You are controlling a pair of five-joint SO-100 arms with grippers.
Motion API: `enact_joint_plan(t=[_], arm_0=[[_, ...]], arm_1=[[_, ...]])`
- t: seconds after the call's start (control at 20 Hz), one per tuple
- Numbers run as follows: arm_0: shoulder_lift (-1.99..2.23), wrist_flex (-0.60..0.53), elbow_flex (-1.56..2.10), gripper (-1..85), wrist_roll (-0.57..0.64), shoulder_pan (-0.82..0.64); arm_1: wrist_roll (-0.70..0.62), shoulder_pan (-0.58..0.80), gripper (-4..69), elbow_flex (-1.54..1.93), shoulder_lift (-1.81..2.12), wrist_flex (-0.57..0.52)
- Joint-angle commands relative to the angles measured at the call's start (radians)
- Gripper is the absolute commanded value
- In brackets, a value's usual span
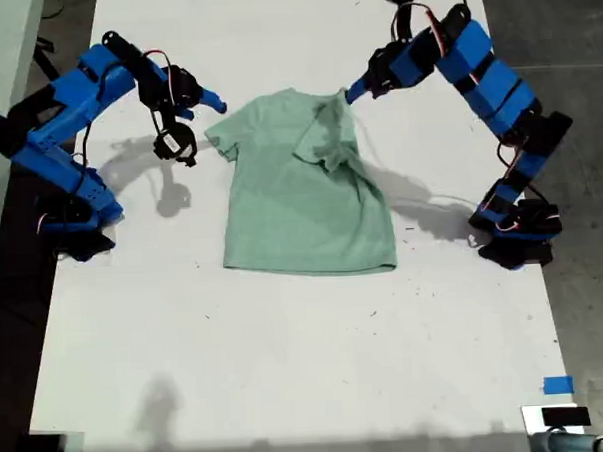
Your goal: Fold t-shirt
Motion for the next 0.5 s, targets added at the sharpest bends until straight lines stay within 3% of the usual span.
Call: enact_joint_plan(t=[0.0,0.2,0.45], arm_0=[[-0.086,-0.08,0.006,31.0,-0.012,-0.029],[-0.261,-0.161,-0.011,30.8,-0.012,-0.072],[-0.477,-0.129,-0.179,30.3,-0.025,-0.075]], arm_1=[[0.021,-0.029,20.1,0.117,0.164,-0.074],[0.058,-0.055,19.7,0.305,0.333,-0.124],[0.095,-0.066,19.8,0.463,0.506,-0.133]])
